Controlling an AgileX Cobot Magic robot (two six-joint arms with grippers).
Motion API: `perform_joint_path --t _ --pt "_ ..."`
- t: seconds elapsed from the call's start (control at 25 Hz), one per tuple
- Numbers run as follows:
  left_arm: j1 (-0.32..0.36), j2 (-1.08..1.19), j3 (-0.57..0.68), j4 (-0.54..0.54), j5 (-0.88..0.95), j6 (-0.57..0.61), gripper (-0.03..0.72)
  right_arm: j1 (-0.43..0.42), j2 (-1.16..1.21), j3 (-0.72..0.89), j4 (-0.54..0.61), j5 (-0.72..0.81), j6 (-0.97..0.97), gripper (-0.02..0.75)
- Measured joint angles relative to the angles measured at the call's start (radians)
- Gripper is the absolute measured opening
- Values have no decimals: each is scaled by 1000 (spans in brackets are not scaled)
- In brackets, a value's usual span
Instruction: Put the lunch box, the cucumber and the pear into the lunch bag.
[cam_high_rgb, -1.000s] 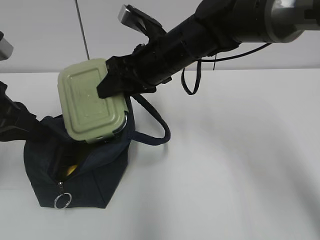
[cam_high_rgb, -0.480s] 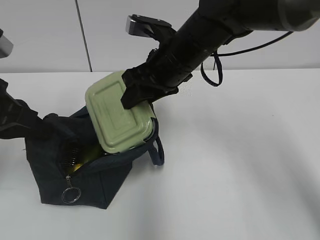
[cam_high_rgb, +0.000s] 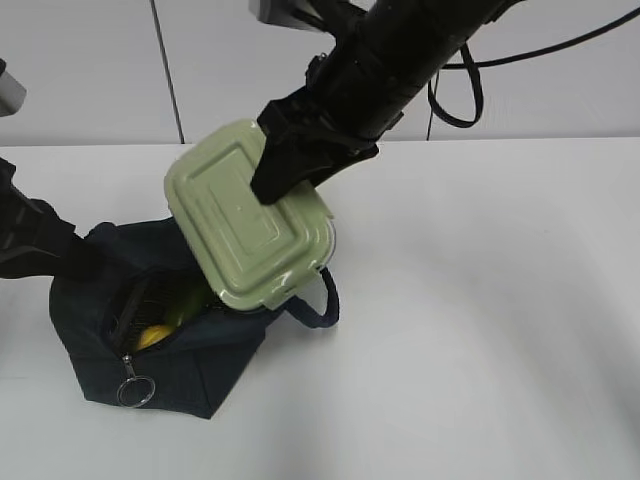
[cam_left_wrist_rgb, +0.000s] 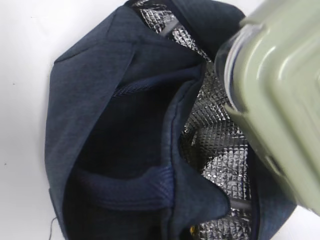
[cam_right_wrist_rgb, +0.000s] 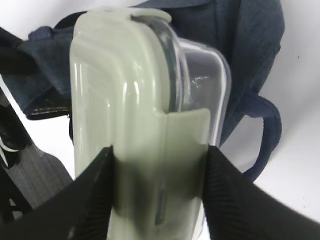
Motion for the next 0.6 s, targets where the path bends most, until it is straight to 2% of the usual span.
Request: perform_joint_path --t 0.24,0.6 --pt "0 0 0 0 -1 0 1 0 41 0 -9 108 4 368" --pt "0 0 0 1 -3 0 1 12 74 -4 6 143 15 368"
